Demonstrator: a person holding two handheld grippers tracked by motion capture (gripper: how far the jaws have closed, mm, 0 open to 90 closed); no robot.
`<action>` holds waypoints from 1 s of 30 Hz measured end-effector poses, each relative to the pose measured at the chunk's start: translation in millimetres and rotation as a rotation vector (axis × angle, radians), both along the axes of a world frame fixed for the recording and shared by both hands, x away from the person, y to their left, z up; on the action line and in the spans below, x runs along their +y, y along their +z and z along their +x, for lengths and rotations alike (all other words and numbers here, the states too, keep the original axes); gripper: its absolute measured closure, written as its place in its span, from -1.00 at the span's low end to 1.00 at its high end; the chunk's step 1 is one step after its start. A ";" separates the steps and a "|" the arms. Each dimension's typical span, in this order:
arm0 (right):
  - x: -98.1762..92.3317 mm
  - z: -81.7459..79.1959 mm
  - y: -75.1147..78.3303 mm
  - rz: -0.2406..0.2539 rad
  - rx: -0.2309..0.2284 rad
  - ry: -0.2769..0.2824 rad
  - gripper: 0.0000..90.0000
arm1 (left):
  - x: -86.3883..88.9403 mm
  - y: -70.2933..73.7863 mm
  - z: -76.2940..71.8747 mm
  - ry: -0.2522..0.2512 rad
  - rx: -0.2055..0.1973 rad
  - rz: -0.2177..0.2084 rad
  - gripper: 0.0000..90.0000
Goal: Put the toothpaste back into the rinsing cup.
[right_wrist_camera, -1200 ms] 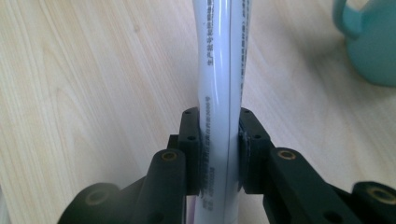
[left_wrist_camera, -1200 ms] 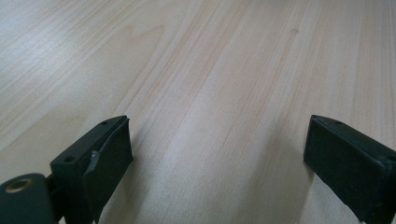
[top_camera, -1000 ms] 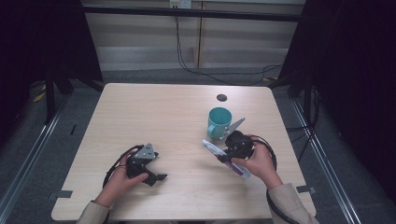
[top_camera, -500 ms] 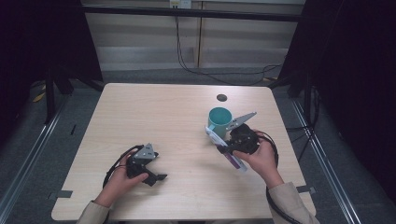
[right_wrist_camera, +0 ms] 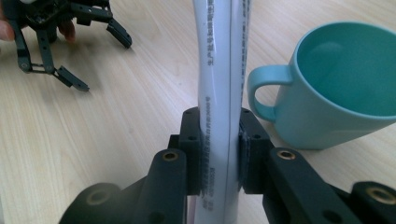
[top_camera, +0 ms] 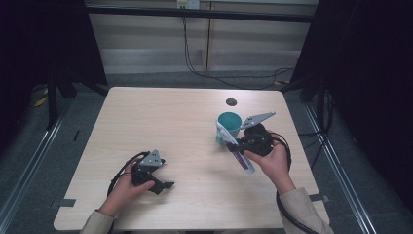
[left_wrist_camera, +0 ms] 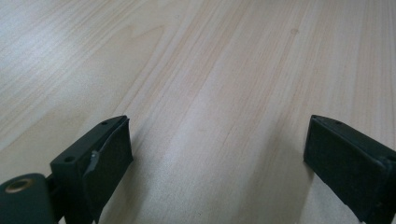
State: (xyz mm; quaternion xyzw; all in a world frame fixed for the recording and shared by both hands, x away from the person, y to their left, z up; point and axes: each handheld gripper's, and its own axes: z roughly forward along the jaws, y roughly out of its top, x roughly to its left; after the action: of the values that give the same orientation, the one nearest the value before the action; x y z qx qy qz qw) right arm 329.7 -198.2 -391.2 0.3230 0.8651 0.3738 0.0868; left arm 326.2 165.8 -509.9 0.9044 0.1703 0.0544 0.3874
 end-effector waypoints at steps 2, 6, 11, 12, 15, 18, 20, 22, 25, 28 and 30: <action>0.3 0.1 2.7 0.004 -0.018 -0.006 0.67 | 0.0 0.1 0.0 0.001 -0.001 0.002 -0.84; 0.5 1.4 6.8 0.025 -0.039 -0.017 0.67 | 0.0 0.0 0.0 0.000 0.000 0.000 -0.84; -0.8 2.9 8.7 0.047 -0.058 -0.042 0.67 | 0.0 -0.1 0.0 0.000 0.000 -0.001 -0.84; -1.2 3.7 9.3 0.054 -0.065 -0.047 0.67 | 0.0 -0.1 0.0 0.000 0.000 -0.001 -0.84; -2.0 4.7 11.0 0.081 -0.070 -0.055 0.68 | 0.0 -0.1 0.0 0.000 0.000 -0.001 -0.84; -1.6 6.2 13.4 0.089 -0.089 -0.074 0.68 | 0.0 -0.1 0.0 0.000 0.000 -0.001 -0.84; -1.8 6.9 13.8 0.093 -0.094 -0.074 0.68 | 0.0 -0.1 0.0 0.000 0.000 -0.001 -0.84; -2.6 8.1 15.5 0.110 -0.102 -0.085 0.68 | -0.1 -0.1 0.0 0.001 0.000 -0.001 -0.84; -3.6 10.6 17.7 0.141 -0.116 -0.099 0.68 | -0.1 -0.2 -0.1 0.001 -0.001 -0.003 -0.84; -3.6 12.1 18.7 0.154 -0.130 -0.112 0.68 | -0.1 -0.2 -0.1 0.001 -0.001 -0.003 -0.84; -4.5 13.0 18.9 0.171 -0.138 -0.120 0.68 | -0.1 -0.2 -0.1 0.001 -0.001 -0.002 -0.84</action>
State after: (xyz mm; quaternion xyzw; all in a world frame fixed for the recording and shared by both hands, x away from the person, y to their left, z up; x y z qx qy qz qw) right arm 342.6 -202.8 -372.3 0.3539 0.8011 0.4616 0.1407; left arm 326.1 165.7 -510.1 0.9039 0.1708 0.0547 0.3884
